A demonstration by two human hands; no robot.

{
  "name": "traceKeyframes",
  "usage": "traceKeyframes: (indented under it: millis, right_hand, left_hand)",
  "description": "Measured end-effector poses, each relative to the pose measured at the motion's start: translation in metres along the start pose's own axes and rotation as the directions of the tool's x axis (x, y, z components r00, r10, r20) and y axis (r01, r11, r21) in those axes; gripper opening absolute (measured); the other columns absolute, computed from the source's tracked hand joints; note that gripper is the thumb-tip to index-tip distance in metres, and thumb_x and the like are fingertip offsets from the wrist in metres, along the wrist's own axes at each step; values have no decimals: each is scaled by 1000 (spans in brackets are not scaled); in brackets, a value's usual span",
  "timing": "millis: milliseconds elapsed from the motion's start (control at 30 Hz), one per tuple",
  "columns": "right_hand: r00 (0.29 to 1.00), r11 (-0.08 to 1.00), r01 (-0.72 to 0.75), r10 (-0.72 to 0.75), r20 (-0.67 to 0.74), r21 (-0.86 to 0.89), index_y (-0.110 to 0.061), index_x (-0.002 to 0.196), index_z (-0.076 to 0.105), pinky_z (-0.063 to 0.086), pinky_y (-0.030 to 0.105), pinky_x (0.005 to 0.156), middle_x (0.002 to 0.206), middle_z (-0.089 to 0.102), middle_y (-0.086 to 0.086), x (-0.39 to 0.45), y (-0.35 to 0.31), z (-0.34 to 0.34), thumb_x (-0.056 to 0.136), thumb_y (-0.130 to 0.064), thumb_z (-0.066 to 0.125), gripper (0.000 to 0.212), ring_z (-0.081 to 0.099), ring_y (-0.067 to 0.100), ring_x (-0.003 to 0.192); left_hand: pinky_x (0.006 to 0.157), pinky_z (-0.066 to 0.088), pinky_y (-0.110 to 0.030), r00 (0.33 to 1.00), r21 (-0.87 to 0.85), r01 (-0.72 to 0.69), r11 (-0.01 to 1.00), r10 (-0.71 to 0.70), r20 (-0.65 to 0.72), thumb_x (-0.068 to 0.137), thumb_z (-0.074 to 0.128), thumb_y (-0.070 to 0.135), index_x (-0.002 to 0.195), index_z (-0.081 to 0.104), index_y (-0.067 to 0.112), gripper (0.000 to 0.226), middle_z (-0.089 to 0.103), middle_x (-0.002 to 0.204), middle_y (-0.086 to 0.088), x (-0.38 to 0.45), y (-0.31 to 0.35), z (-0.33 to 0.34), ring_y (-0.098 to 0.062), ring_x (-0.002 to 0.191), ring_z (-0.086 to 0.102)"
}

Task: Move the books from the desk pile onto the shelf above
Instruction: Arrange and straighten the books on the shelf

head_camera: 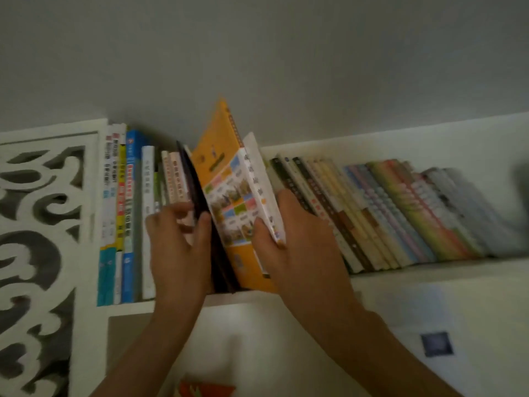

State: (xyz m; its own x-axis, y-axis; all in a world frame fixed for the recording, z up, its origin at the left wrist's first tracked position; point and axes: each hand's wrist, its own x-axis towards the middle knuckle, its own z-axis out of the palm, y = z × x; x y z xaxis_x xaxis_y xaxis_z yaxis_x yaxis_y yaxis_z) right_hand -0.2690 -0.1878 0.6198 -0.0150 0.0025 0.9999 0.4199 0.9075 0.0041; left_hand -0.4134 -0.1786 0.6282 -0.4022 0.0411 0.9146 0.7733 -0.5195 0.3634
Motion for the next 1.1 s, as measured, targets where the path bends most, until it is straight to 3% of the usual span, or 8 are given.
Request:
traceKeyframes:
  millis: [133, 400, 533, 633, 767, 867, 933, 1100]
  right_hand:
    - [987, 999, 19, -23, -158, -27, -16, 97, 52, 42, 7, 53, 74, 49, -10, -12, 23, -36, 90, -29, 50, 15, 44, 3, 53]
    - [988, 999, 38, -41, -146, -21, -21, 104, 60, 56, 29, 58, 87, 65, -6, -21, 102, -131, 94, -26, 46, 17, 60, 6, 69]
    - [1000, 992, 12, -10, -12, 126, -8, 126, 55, 56, 37, 77, 106, 66, 8, -28, 152, -146, 88, -27, 50, 43, 65, 19, 93]
    - [978, 927, -86, 9, 208, 365, -6, 117, 55, 54, 43, 77, 105, 63, 9, -27, 177, -168, 83, -22, 60, 38, 62, 24, 94]
    - [858, 700, -307, -89, 505, 644, -9, 113, 57, 46, 25, 98, 123, 56, -8, -23, 203, -200, 86, -26, 59, 32, 54, 5, 114]
    - [977, 983, -156, 139, 163, 95, -12, 132, 45, 23, 26, 112, 145, 37, 2, -11, 239, -201, 85, -41, 64, 59, 29, 9, 136]
    - [927, 904, -269, 337, 165, -334, -14, 147, 17, 10, 48, 115, 157, 7, 13, -3, 264, -201, 81, -55, 62, 90, 7, 32, 144]
    - [807, 871, -398, 481, 342, -288, -15, 141, 19, 46, 40, 84, 128, 50, 16, 1, 303, -206, 83, -48, 63, 80, 55, 34, 105]
  left_hand:
    - [70, 50, -22, 973, -344, -78, 936, 147, 177, 90, 46, 47, 95, 50, 30, 18, 58, 100, 3, -29, 73, 27, -5, 85, 60]
    - [57, 45, -4, 886, -513, 163, 843, 103, 451, 64, 45, 78, 118, 47, 23, 77, 58, 105, 11, -89, 176, 106, 14, 79, 59]
    - [61, 49, -8, 900, -379, 221, 898, -38, 434, 61, 49, 67, 122, 47, 27, 73, 58, 107, 14, -110, 202, 145, 8, 83, 60]
    - [60, 51, -14, 931, -323, 172, 931, -46, 362, 86, 50, 49, 102, 57, 25, 30, 65, 89, 8, -125, 209, 161, 0, 76, 64]
    - [49, 39, -20, 972, -200, 103, 974, -56, 229, 94, 41, 17, 67, 49, 13, 28, 50, 54, 7, -127, 211, 164, -8, 49, 46]
    - [49, 40, -16, 970, -97, 82, 992, -57, 235, 95, 39, 17, 72, 50, 10, 26, 51, 58, 1, -129, 215, 162, -9, 52, 49]
    - [45, 38, -12, 971, -73, 60, 996, -42, 234, 94, 40, 15, 69, 47, 14, 26, 49, 55, 7, -134, 220, 162, -3, 50, 48]
    - [51, 48, -28, 976, -125, 86, 988, -58, 209, 94, 40, 12, 73, 52, 5, 26, 57, 65, -11, -140, 230, 162, -19, 61, 57]
